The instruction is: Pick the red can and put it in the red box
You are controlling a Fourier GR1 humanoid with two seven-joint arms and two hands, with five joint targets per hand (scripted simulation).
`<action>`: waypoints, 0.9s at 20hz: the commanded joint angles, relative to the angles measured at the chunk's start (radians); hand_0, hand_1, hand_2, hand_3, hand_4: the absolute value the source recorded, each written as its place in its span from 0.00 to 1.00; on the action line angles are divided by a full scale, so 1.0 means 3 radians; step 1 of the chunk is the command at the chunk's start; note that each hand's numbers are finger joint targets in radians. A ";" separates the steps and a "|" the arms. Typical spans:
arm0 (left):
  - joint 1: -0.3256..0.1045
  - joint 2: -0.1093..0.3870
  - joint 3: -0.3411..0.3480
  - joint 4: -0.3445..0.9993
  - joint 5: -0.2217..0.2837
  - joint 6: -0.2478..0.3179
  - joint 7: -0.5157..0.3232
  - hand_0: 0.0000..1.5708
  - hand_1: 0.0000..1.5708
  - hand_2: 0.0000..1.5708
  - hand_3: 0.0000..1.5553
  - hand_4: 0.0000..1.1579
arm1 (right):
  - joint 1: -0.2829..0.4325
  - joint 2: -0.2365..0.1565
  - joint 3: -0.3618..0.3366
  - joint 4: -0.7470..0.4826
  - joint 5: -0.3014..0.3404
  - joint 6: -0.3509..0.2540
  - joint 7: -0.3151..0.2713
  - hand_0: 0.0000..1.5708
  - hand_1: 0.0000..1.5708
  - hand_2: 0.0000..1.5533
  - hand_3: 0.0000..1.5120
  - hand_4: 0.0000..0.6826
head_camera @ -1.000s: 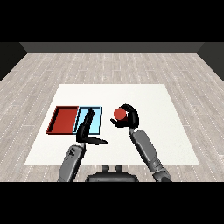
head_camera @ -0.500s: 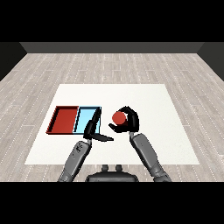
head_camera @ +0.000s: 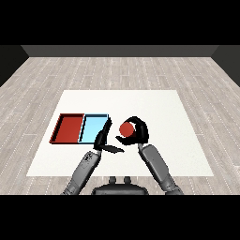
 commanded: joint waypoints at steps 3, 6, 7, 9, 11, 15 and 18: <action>-0.0179 -0.0001 -0.0115 0.0218 0.0136 0.0139 0.0013 0.00 0.00 0.00 0.00 0.00 | -0.0062 0.0016 0.0038 0.0019 -0.0004 -0.0067 -0.0024 0.93 0.93 0.92 0.92 0.97; -0.0129 -0.0001 -0.0218 0.0391 0.0214 0.0174 -0.0226 0.00 0.00 0.00 0.00 0.00 | -0.0202 0.0016 0.0155 0.0166 -0.0149 -0.0115 -0.0095 0.94 0.94 0.92 0.92 0.97; -0.0077 -0.0001 -0.0229 0.0170 0.0185 0.0188 -0.0057 0.00 0.00 0.00 0.00 0.00 | -0.0319 0.0016 -0.0013 0.0314 -0.0165 -0.0010 -0.0085 0.94 0.94 0.93 0.92 0.99; -0.0117 -0.0001 -0.0222 0.0162 0.0281 0.0156 -0.0005 0.00 0.00 0.00 0.00 0.00 | -0.0173 0.0015 0.0102 0.0162 -0.0124 -0.0158 -0.0069 0.93 0.93 0.93 0.92 0.98; -0.0181 -0.0001 -0.0463 0.0067 0.0310 0.0443 0.0029 0.00 0.00 0.00 0.00 0.00 | -0.0037 0.0016 0.0272 0.0000 -0.0186 -0.0145 -0.0062 0.92 0.92 0.92 0.92 0.97; -0.0194 -0.0001 -0.0205 0.0277 0.0355 0.0081 -0.0084 0.00 0.00 0.00 0.00 0.00 | -0.0400 0.0016 0.0635 0.0218 -0.0548 -0.0595 -0.0130 0.94 0.94 0.92 0.93 0.94; -0.0263 -0.0001 -0.0205 0.0357 0.0438 0.0062 -0.0148 0.00 0.00 0.00 0.00 0.00 | -0.0322 0.0016 0.0388 0.0177 -0.0508 -0.0277 -0.0239 0.96 0.96 0.94 0.94 0.97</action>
